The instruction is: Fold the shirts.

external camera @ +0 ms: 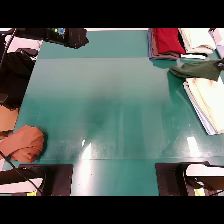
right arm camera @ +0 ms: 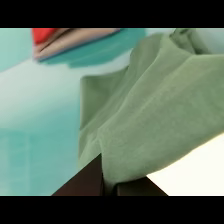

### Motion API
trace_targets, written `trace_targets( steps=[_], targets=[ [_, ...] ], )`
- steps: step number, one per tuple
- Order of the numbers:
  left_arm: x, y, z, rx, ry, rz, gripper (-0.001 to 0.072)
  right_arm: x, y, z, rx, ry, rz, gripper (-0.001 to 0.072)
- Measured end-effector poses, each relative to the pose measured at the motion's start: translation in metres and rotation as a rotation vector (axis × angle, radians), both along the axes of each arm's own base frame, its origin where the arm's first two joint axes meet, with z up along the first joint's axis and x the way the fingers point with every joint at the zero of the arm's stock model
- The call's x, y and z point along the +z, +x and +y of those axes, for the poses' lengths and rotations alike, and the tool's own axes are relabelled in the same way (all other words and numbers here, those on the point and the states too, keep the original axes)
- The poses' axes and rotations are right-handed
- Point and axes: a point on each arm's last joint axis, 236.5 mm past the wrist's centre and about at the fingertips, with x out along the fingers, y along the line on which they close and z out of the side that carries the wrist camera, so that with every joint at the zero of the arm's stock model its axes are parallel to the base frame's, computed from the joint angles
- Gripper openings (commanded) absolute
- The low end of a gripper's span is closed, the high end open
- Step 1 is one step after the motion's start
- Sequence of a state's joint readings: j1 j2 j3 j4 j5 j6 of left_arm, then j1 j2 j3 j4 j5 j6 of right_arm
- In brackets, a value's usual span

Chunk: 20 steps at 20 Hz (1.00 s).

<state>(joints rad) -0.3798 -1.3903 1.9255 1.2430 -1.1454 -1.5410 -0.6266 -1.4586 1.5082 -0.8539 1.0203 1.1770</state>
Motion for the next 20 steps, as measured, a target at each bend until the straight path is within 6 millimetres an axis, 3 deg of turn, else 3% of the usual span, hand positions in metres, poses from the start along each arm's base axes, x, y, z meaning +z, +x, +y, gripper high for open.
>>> trace_targets(
  steps=[2,5,9,11,15,20],
  targets=[
    [-0.001,0.001,-0.001,0.001,-0.002,0.005,0.0024,0.017,0.004,-0.01,-0.006,-0.046,-0.041,0.0015],
    [-0.004,0.002,-0.001,0.003,-0.002,0.012,0.0025,0.06,0.011,-0.018,-0.001,-0.123,-0.124,0.0015],
    [-0.009,0.002,-0.002,0.0,0.004,0.025,0.0024,0.116,0.012,-0.02,0.015,-0.205,-0.214,0.0015],
    [-0.01,0.002,-0.001,-0.001,0.008,0.03,0.0024,0.132,0.009,-0.017,0.034,-0.227,-0.232,0.0015],
    [-0.011,0.001,-0.001,-0.003,0.012,0.035,0.0025,0.136,-0.006,-0.01,0.061,-0.237,-0.202,0.0014],
    [-0.013,0.001,-0.001,-0.007,0.022,0.033,0.0025,0.093,-0.056,-0.021,0.04,-0.255,-0.026,0.0015]
  ],
)
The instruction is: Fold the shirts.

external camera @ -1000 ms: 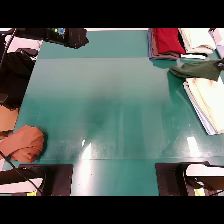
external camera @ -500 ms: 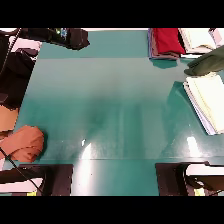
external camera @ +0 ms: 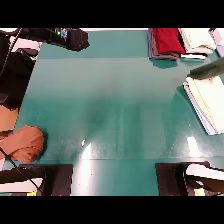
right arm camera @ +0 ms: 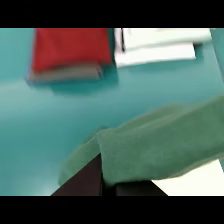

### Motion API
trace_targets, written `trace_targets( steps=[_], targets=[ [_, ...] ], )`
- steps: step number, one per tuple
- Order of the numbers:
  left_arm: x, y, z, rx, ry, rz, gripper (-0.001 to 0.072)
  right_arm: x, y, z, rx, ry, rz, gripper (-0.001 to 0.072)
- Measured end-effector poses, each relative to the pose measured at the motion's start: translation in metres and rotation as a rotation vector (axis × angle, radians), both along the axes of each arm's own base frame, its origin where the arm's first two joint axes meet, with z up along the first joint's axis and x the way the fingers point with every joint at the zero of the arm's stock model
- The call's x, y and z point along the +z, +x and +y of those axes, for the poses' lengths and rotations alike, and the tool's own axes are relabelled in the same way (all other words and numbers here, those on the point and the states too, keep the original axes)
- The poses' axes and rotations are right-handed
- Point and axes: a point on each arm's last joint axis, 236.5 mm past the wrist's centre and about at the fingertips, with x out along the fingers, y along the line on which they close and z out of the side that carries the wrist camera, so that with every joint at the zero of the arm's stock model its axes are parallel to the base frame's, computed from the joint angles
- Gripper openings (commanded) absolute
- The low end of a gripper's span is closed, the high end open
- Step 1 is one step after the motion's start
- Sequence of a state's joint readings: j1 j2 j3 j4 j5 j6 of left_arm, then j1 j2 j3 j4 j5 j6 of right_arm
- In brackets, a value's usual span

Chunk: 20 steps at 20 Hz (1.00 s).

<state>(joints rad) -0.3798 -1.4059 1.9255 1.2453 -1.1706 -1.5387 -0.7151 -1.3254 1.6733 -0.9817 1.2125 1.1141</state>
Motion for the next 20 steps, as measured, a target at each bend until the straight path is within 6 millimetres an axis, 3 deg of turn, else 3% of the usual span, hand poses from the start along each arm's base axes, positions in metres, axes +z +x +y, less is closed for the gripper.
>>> trace_targets(
  steps=[4,5,7,8,9,13,15,17,20],
  targets=[
    [0.0,0.0,0.0,-0.009,0.013,-0.01,0.0025,-0.05,-0.066,-0.021,-0.109,0.001,0.165,0.002],
    [0.0,0.0,0.0,-0.011,0.016,-0.012,0.0025,-0.062,-0.083,-0.025,-0.139,0.01,0.2,0.0053],
    [0.0,0.0,0.001,-0.013,0.018,-0.014,0.0025,-0.089,-0.116,-0.03,-0.196,0.043,0.269,0.039],
    [0.0,0.0,0.001,-0.015,0.02,-0.016,0.0025,-0.101,-0.131,-0.032,-0.225,0.062,0.297,0.051],
    [-0.001,0.0,0.001,-0.018,0.023,-0.018,0.0025,-0.114,-0.146,-0.035,-0.257,0.084,0.322,0.0562],
    [0.0,0.0,0.001,-0.023,0.029,-0.024,0.0025,-0.135,-0.19,-0.047,-0.368,0.149,0.367,0.0562],
    [-0.001,0.0,0.001,-0.024,0.03,-0.025,0.0025,-0.126,-0.191,-0.048,-0.382,0.169,0.337,0.0561],
    [0.0,0.0,0.0,-0.024,0.03,-0.027,0.0025,-0.106,-0.17,-0.037,-0.341,0.19,0.26,0.0559],
    [0.0,0.001,0.0,-0.024,0.029,-0.03,0.0025,-0.068,-0.116,0.015,-0.159,0.234,0.132,0.0559]
  ],
)
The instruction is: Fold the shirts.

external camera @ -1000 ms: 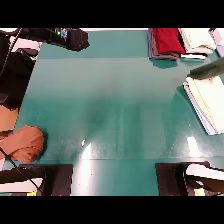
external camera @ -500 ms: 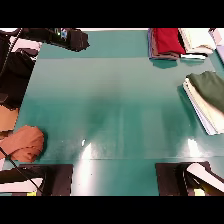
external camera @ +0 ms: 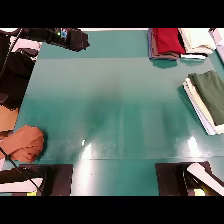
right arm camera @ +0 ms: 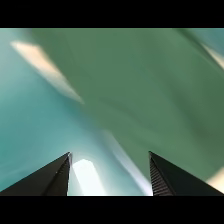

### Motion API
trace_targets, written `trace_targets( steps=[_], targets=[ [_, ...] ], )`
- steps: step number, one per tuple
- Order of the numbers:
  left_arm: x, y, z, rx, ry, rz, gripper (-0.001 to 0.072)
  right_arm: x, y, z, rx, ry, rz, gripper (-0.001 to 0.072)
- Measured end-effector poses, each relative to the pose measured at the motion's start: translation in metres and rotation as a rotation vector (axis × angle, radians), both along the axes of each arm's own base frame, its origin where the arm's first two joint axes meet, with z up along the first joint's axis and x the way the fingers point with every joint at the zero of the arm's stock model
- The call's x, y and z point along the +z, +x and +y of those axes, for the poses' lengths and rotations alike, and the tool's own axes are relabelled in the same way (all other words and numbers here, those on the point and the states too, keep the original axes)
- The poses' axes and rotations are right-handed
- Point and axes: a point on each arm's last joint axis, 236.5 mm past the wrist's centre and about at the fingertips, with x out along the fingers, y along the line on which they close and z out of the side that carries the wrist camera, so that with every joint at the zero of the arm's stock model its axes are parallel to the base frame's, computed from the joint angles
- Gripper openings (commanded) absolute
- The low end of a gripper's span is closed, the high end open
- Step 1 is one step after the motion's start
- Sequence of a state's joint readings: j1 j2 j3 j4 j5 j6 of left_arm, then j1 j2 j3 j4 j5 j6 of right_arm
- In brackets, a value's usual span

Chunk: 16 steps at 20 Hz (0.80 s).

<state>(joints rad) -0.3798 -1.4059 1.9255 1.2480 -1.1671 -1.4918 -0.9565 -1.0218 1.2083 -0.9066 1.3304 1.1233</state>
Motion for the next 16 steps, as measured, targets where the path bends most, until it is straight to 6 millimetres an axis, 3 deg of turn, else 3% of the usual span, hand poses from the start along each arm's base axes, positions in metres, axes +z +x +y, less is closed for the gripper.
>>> trace_targets(
  steps=[3,5,6,9,12,16],
  targets=[
    [-0.003,-0.002,0.0,-0.005,0.007,0.012,0.0025,0.023,0.043,0.081,0.233,0.037,-0.08,0.0553],
    [-0.003,-0.002,0.0,-0.004,0.008,0.013,0.0025,0.032,0.058,0.141,0.393,0.053,-0.106,0.0549],
    [-0.003,-0.002,0.0,-0.004,0.007,0.011,0.0025,0.035,0.063,0.169,0.468,0.058,-0.116,0.047],
    [0.002,0.002,0.0,0.003,-0.006,-0.01,0.0025,0.041,0.066,0.241,0.648,0.068,-0.143,0.0017],
    [0.009,0.007,-0.001,0.013,-0.023,-0.038,0.0025,0.045,0.059,0.292,0.776,0.077,-0.159,0.0016],
    [0.019,0.014,-0.002,0.027,-0.049,-0.08,0.0025,0.048,0.051,0.325,0.858,0.084,-0.172,0.0016]
  ],
)
